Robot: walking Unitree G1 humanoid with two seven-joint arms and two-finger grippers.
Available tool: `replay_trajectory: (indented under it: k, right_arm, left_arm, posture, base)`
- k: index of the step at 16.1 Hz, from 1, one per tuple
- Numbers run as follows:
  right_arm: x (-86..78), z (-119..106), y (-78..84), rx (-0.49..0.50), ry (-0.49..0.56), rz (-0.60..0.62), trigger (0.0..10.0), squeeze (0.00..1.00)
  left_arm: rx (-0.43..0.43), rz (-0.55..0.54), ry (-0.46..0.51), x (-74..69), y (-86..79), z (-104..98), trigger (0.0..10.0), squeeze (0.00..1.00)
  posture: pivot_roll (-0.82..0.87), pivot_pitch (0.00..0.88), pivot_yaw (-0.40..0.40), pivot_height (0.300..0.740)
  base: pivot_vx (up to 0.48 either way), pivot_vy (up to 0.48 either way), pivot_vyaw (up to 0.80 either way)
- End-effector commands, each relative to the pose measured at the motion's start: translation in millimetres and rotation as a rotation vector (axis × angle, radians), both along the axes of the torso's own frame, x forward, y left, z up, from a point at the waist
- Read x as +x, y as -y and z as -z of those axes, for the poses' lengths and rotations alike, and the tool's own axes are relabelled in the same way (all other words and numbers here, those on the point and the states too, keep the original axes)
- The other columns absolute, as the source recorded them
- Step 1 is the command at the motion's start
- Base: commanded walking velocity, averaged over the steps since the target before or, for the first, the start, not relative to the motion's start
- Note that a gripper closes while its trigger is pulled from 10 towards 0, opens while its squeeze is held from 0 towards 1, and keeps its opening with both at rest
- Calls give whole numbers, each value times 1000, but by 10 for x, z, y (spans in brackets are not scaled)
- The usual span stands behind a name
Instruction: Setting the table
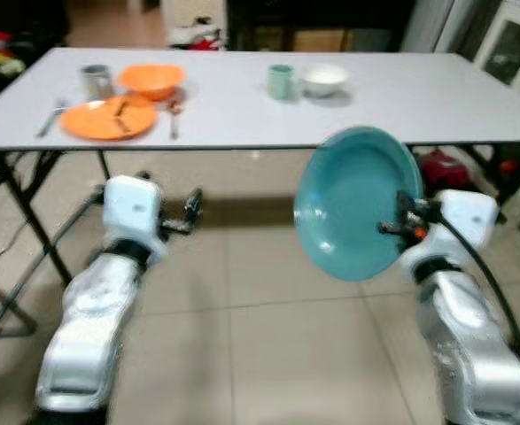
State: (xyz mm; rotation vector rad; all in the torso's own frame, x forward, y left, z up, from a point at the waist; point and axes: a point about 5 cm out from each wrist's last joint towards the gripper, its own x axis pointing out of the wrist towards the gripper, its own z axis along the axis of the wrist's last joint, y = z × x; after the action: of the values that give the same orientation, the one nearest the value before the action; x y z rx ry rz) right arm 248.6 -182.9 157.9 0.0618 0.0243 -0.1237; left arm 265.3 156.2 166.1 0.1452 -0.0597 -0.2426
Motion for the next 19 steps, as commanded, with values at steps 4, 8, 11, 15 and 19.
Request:
replay_trajectory:
  k: [4, 8, 11, 15, 19]
  right_arm:
    - [30, -112, -87, 11, 56, -42, 10000, 0]
    - [74, -77, -138, 30, 45, -64, 10000, 0]
    - [100, -126, -134, 2, 83, -61, 10000, 0]
    - [103, -172, -137, 51, 103, -98, 10000, 0]
    - [133, -221, -147, 75, 135, -124, 10000, 0]
  left_arm:
    - [20, -34, -4, 24, -99, -7, 10000, 0]
    - [27, -39, 4, 21, -130, -19, 10000, 0]
    - [27, -33, 4, 22, -133, -11, 10000, 0]
    - [14, -27, -5, 3, -70, 30, 10000, 0]
    - [13, -37, -8, -12, -87, 42, 10000, 0]
  posture:
    - [128, 0, -27, 740]
    - [145, 0, -20, 740]
    - [134, 0, -19, 740]
    - [136, 0, -32, 740]
    - [138, 0, -40, 740]
  base:
    - [360, 0, 0]
    - [367, 0, 0]
    - [365, 0, 0]
    - [365, 0, 0]
    - [366, 0, 0]
